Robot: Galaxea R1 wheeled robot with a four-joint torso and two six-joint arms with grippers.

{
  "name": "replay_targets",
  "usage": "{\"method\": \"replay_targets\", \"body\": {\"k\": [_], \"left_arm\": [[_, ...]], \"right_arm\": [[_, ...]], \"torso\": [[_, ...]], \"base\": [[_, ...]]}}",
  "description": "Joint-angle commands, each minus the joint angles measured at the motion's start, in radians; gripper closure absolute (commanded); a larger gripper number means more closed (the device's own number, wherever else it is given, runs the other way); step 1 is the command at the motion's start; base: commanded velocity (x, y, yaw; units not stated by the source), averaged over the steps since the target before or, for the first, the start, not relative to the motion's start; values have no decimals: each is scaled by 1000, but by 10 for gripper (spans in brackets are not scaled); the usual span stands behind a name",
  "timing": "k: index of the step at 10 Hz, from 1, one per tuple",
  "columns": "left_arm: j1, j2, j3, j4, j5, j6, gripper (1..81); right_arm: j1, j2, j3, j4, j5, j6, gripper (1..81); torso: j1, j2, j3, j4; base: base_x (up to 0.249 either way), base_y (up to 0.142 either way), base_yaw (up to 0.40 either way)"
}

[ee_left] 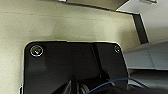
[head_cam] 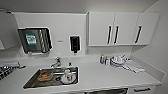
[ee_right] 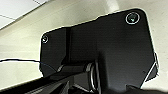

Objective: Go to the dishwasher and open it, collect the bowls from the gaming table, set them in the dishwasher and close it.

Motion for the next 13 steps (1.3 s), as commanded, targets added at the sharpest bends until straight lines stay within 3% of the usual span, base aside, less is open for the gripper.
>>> {"method": "replay_targets", "body": {"k": [1, 4, 7, 8, 12, 13], "left_arm": [[-57, -20, 17, 1, 41, 2, 10], [-56, -15, 17, 12, 38, 5, 10], [-26, -24, 18, 30, -72, 7, 10], [-20, -27, 18, 35, -85, 5, 10], [-17, -29, 20, 36, -86, 7, 10], [-10, -33, 29, 47, -88, 7, 10]], "right_arm": [[57, -18, 12, 14, -54, 3, 10], [63, -50, 62, 16, -57, 9, 10], [72, -136, 205, 21, -62, 14, 10], [74, -154, 231, 21, -64, 14, 10], [74, -211, 304, 21, -64, 14, 10], [75, -225, 322, 21, -64, 14, 10]], "torso": [[0, 0, 0, 0], [0, 0, 0, 0], [0, 0, 0, 0], [64, -100, 0, 0], [108, -173, 0, 0], [131, -209, -29, 0]], "base": [[0, 0, 0], [0, 0, 0], [0, 0, 0], [0, 0, 0], [0, 0, 0], [0, 0, 0]]}}
